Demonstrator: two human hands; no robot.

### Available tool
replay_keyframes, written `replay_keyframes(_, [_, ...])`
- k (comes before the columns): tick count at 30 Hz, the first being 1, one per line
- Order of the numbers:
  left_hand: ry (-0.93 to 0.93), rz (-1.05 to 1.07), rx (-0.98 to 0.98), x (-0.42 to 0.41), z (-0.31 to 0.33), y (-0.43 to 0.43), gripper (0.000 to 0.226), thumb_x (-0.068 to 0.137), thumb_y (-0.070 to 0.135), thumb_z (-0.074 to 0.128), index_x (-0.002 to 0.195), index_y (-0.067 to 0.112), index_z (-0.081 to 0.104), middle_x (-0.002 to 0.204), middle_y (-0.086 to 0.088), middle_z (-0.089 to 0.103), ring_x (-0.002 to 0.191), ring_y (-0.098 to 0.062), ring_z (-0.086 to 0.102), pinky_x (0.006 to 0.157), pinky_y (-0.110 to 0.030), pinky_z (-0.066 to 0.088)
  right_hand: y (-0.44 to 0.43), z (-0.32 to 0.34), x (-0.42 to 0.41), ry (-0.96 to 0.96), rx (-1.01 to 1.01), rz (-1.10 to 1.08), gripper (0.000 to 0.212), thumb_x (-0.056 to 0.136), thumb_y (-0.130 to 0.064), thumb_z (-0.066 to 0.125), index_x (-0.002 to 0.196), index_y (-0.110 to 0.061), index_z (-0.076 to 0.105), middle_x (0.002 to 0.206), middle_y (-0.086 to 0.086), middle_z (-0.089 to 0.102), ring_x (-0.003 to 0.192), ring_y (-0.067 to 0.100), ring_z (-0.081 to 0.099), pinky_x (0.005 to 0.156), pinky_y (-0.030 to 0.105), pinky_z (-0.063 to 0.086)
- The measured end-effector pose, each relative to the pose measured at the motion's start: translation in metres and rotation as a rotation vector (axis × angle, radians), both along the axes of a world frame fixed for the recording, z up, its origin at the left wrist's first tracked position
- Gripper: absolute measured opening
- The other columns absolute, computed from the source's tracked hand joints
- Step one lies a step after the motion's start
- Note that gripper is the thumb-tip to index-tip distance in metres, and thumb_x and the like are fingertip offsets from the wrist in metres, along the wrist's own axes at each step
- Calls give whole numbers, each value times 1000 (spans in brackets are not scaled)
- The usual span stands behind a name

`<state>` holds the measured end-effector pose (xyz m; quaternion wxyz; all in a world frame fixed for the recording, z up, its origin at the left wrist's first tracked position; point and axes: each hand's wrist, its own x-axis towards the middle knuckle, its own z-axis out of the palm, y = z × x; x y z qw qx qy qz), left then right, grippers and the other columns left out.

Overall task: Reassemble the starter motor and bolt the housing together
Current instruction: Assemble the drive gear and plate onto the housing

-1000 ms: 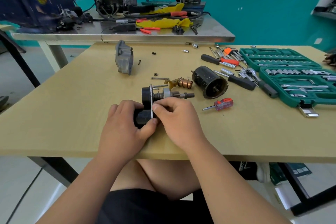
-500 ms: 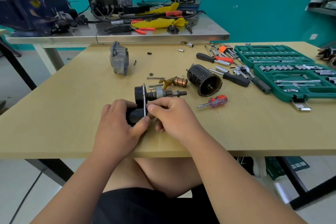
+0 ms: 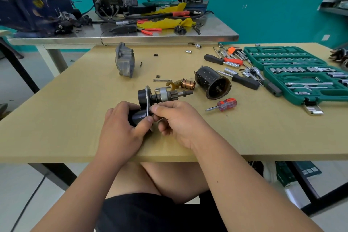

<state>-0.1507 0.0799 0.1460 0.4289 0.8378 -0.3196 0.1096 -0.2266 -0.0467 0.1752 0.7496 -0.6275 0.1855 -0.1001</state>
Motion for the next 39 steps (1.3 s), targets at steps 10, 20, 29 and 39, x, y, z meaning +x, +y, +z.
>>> replay_keyframes(10, [115,1,-55,6,0,0,29,72,47,51,93,27,53,86,13,59,84,-15,53,59,-18,32,7,-6,7,-13,-103,-91,13,87,-15,64,79,-22,70,67,-2,65,39,9,47,41,21,39])
replay_keyframes(20, [104,3,-45,5,1,1,33,70,49,57,93,26,54,84,12,62,76,2,57,55,-12,34,0,-3,7,21,-326,-95,11,85,-25,64,80,-27,73,67,-10,67,42,7,53,47,22,43])
replay_keyframes(29, [-60,53,28,-9,1,-1,46,64,53,69,95,22,56,88,14,55,96,-13,42,70,-22,29,0,-11,-3,9,-312,-139,19,88,-14,59,74,-23,68,53,-7,65,45,9,62,42,21,47])
replay_keyframes(39, [-148,22,560,0,39,0,62,62,81,47,106,39,63,95,13,55,97,-21,46,96,-43,35,-9,-14,3,21,-486,-133,14,86,-23,61,83,-23,75,73,-5,70,72,18,69,73,43,59])
